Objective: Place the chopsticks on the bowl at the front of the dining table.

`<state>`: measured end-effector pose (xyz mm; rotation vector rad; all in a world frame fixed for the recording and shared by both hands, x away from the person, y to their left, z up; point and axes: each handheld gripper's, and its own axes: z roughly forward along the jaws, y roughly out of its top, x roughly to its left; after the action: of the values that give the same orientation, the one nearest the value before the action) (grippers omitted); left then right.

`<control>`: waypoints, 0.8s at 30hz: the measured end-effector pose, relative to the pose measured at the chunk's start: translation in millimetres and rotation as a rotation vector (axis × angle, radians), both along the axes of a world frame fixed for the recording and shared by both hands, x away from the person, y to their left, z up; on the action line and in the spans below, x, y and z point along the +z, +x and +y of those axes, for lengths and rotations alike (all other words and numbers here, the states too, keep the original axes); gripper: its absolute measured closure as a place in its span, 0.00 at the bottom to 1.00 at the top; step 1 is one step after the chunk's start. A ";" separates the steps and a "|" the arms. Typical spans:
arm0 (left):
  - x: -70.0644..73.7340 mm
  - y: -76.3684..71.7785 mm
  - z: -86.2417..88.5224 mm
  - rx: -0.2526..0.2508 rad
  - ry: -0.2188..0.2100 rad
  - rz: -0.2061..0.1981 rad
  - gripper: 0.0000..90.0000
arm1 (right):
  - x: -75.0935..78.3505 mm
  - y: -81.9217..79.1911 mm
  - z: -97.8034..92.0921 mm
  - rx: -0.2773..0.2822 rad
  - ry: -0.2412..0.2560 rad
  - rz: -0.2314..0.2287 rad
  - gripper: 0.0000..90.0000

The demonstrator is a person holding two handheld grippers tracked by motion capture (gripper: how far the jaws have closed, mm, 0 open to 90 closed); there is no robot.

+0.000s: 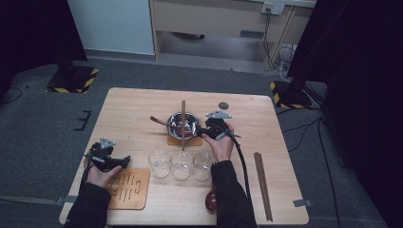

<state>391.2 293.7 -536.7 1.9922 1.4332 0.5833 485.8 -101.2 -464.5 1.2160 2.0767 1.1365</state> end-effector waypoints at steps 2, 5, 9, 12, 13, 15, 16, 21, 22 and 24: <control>0.0 0.0 0.0 0.000 0.000 0.000 0.00 | 3.9 -2.8 -7.7 -0.010 0.006 -0.006 0.38; 0.0 0.0 0.0 0.000 0.000 0.000 0.00 | 10.9 -7.6 -19.3 -0.027 0.002 -0.019 0.38; 0.0 0.0 0.0 0.000 0.000 0.000 0.00 | 21.7 -14.7 -35.9 -0.060 0.008 -0.036 0.38; 0.0 0.0 0.0 0.000 0.000 0.000 0.00 | 27.8 -21.3 -49.4 -0.090 0.029 -0.045 0.37; 0.0 0.0 0.0 0.000 0.000 0.000 0.00 | 29.5 -24.2 -55.2 -0.102 0.035 -0.046 0.37; 0.1 -0.3 -0.2 0.001 0.001 0.000 0.00 | 31.1 -28.2 -63.3 -0.117 0.044 -0.045 0.37; 0.1 -0.4 -0.2 0.001 0.002 0.000 0.00 | 32.0 -31.0 -69.3 -0.128 0.048 -0.047 0.37; 0.2 -1.4 -0.7 0.001 0.002 -0.005 0.01 | 33.5 -41.7 -94.1 -0.167 0.064 -0.055 0.36; 0.3 -1.6 -0.6 0.000 0.000 -0.005 0.01 | 33.3 -44.7 -101.1 -0.173 0.065 -0.057 0.36; 0.4 -2.0 -0.6 -0.004 -0.005 -0.006 0.02 | 32.3 -49.2 -110.5 -0.183 0.071 -0.059 0.35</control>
<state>389.2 293.2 -536.3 1.9869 1.4255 0.5830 436.7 -211.7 -432.3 1.3584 1.8542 1.1542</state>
